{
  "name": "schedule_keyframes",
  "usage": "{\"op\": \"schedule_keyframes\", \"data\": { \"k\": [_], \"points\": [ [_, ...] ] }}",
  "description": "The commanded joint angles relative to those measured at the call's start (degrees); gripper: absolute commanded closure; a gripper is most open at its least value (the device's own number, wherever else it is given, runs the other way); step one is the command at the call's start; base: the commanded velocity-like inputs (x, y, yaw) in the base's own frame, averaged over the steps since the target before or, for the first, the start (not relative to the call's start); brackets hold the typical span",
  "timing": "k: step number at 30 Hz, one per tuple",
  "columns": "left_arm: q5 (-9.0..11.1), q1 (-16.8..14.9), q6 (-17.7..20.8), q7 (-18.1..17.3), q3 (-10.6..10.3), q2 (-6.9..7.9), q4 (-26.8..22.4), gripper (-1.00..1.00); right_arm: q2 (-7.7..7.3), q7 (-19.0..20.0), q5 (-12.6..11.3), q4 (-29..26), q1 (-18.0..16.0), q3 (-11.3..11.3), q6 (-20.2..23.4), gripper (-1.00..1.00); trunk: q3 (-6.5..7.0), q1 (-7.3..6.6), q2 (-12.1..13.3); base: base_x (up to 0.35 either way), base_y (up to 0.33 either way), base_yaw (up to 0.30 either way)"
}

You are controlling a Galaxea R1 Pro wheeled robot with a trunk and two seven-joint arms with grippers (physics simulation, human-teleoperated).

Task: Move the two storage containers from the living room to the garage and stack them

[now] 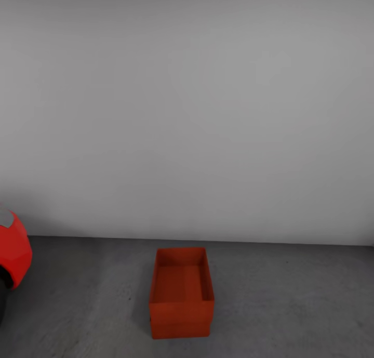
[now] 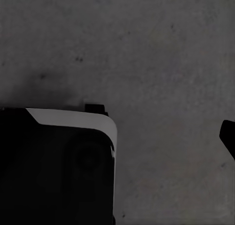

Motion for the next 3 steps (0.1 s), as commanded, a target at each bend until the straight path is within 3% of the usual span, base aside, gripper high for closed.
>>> {"op": "schedule_keyframes", "data": {
  "k": [1, 3],
  "points": [
    [0.43, -0.04, 0.17, 0.15, -0.49, 0.00, -0.02, -1.00, 0.00, -0.23, -0.44, -0.03, -0.03, 0.47, -0.06, -1.00, -0.08, 0.00, -0.05, 0.000, 0.000, 0.000],
    [0.43, -0.04, 0.17, 0.15, -0.49, 0.00, -0.02, -1.00, 0.01, -0.22, -0.45, -0.03, -0.03, 0.46, -0.02, -1.00, -0.08, 0.00, -0.05, 0.000, 0.000, 0.000]
  ]
}}
